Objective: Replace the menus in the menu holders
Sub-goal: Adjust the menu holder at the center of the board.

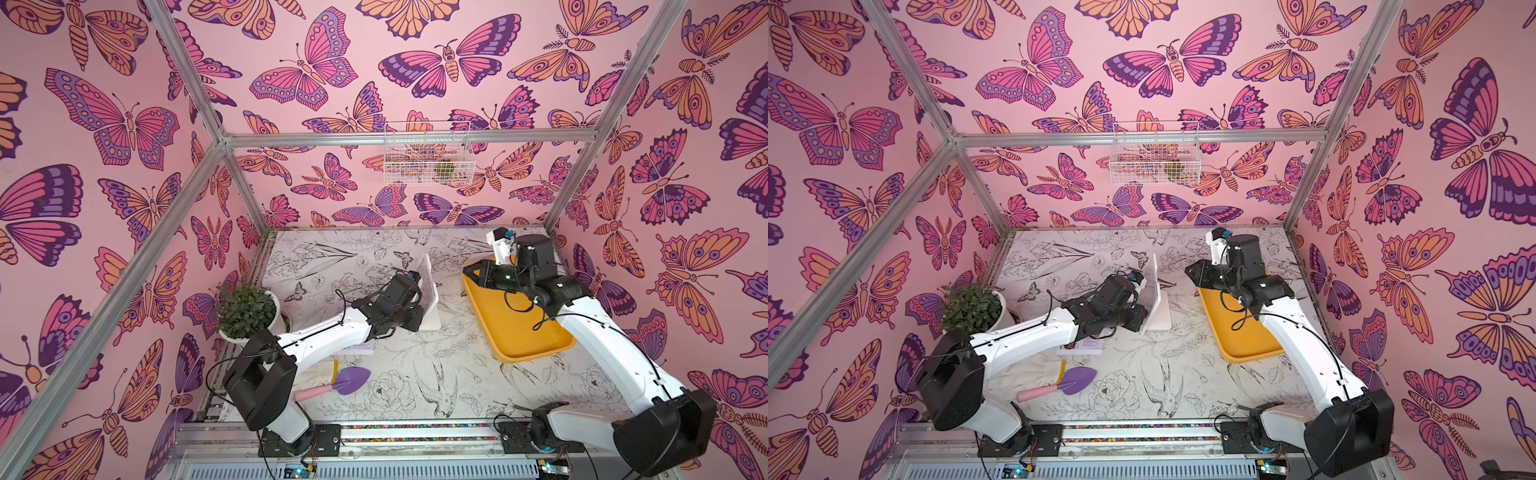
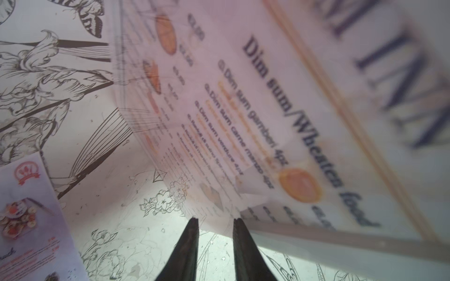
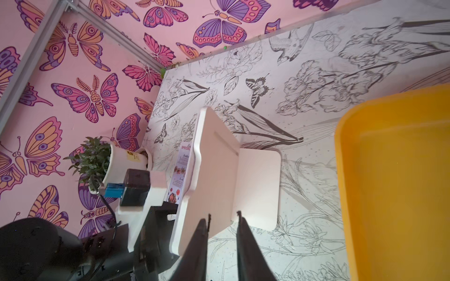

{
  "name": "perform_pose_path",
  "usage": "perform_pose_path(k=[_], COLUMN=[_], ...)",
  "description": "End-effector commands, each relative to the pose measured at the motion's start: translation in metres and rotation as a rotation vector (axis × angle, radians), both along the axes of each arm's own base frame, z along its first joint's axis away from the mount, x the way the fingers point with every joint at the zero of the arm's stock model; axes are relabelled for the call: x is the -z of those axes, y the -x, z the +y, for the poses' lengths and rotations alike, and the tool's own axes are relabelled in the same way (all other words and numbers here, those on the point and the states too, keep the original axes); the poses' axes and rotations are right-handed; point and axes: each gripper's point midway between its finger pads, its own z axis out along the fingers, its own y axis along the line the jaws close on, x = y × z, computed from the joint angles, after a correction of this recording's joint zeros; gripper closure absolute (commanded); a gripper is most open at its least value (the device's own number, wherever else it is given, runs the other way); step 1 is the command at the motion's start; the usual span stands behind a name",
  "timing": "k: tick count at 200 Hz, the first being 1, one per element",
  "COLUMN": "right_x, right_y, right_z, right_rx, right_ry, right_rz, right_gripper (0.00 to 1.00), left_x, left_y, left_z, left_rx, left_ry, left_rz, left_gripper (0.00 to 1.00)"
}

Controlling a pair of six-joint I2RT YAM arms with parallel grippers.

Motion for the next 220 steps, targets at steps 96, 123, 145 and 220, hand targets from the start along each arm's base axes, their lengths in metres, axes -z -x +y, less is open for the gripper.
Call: perform_pose_path(k=[96, 123, 145, 220], right_x=[0.030, 0.037, 0.050, 0.107], right_y=[0.013, 0.010, 0.015, -0.005], right_z=[-0.059, -0.059, -0.045, -0.027], right_rx=[0.153, 0.150, 0.095, 0.131], right_ry=[0.093, 0.100, 0.084, 0.161], right_rz=[0.066, 0.081, 0.107, 0.125], right_gripper=[0.75, 0.74, 0.66, 0.58], left_x=[0.008, 0.005, -0.004, -0.031], left_y=[-0.057, -0.040, -0.022, -0.026], left_z=[-0.108, -0.116, -0.101, 0.007], left_rx=[-0.046, -0.023, -0.027, -0.156], left_ry=[0.149, 0.129, 0.110, -0.024], left_rz=[-0.151, -0.177, -0.164, -0.134], left_gripper=[0.71, 0.69, 0.67, 0.42])
